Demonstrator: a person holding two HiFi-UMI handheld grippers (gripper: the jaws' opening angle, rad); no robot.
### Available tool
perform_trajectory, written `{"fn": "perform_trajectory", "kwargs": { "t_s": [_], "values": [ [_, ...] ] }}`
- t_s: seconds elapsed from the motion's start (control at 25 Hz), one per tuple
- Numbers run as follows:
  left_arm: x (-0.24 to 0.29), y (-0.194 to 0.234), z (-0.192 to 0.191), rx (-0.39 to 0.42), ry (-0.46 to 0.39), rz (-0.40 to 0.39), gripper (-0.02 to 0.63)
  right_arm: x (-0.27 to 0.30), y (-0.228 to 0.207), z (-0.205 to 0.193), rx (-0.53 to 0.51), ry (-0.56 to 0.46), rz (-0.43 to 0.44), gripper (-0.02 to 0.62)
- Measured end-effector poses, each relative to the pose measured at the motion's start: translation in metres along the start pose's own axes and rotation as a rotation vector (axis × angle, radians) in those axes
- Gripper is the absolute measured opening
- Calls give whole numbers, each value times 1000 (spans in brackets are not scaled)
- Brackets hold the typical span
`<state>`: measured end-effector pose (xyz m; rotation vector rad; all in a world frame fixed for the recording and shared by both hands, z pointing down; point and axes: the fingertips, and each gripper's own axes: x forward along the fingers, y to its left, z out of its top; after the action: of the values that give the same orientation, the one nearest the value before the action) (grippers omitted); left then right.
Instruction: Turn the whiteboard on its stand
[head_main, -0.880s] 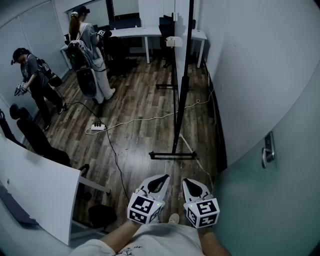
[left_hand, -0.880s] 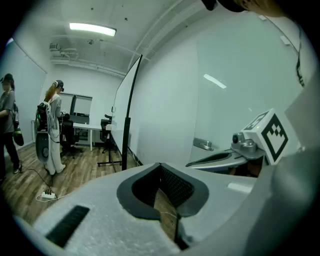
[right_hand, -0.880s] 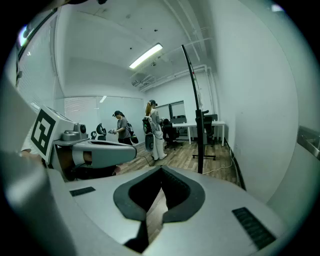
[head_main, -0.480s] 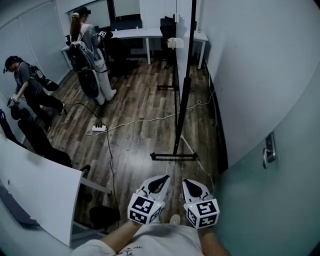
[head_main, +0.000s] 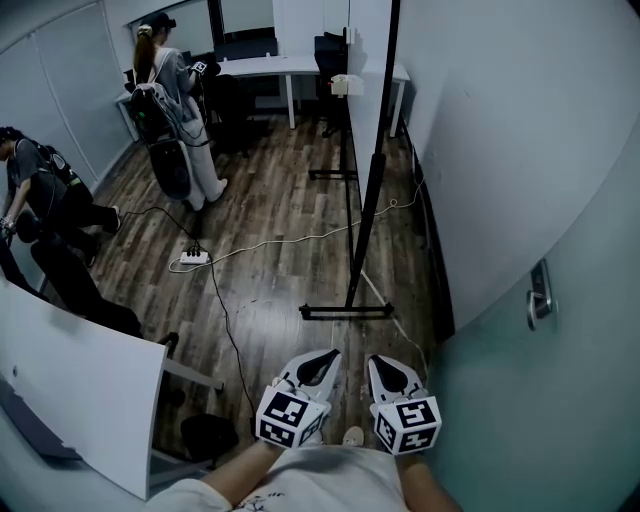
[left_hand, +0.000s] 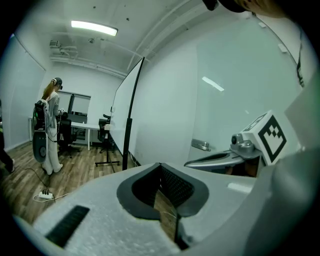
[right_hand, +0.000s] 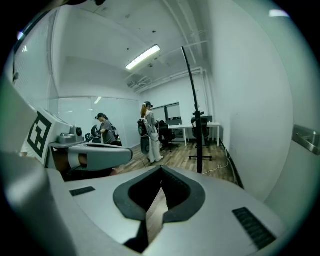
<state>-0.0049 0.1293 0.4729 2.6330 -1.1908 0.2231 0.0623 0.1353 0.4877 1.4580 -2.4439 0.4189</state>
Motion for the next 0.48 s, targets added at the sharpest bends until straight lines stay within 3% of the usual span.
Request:
{"fn": "perform_trajectory", "kwargs": {
  "t_s": [0.48],
  "values": [
    [-26,30,-9,-2,4,-17,11,12,23,-5,48,-7,-43,8]
  ]
}}
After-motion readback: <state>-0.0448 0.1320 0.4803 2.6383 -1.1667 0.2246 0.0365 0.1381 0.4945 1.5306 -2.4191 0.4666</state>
